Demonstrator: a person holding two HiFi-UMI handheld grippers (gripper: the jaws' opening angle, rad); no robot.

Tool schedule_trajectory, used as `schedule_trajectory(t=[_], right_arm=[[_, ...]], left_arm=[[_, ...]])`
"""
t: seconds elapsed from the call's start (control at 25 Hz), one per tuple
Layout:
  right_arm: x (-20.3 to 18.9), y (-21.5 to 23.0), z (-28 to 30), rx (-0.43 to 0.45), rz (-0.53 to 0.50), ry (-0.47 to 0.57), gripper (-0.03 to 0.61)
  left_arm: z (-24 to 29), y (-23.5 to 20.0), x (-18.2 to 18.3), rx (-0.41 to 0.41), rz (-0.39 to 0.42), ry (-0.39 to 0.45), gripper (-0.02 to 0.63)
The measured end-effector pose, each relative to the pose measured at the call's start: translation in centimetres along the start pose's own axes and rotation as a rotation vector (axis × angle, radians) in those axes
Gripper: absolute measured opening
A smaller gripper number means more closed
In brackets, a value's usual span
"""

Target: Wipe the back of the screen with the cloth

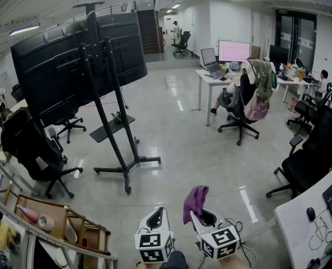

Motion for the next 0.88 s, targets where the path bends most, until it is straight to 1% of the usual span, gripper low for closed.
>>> schedule_trajectory(t=[0.16, 0.36, 0.56, 0.72, 0.88], right_arm=[[0.6, 1.3, 3.8, 0.002, 0.008, -0.006, 0.069], [2.3, 3.5, 11.0, 0.02, -0.005, -0.029, 0.069], [7.2, 5.4, 21.2, 0.046, -0.033, -0.036, 0.069], [11.7, 6.6, 30.3, 0.082, -0.061, -0.015, 0.069], [14.9, 7.8, 37.9, 0.111, -0.075, 0.007, 0.069]], left_arm=[[3.5, -2.5, 0.2, 0.016, -0.005, -0.013, 0.008], [10.2, -6.8, 0.9, 0.044, -0.024, -0.02, 0.008], [18.4, -13.0, 4.5, 0.071, -0.034, -0.001, 0.008], [25.0, -18.5, 8.2, 0.1, -0.019, 0.027, 0.008], [31.0, -23.0, 10.7, 0.126, -0.008, 0.033, 0.008]])
Point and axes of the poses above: the fingertips, and each gripper's own axes: z forward along the fingers, y to its right, x out of its top, the point moved 7 cm from there along -z, backward along the fingers, and after that the axes turned 11 degrees about z, right-handed, at the moved point
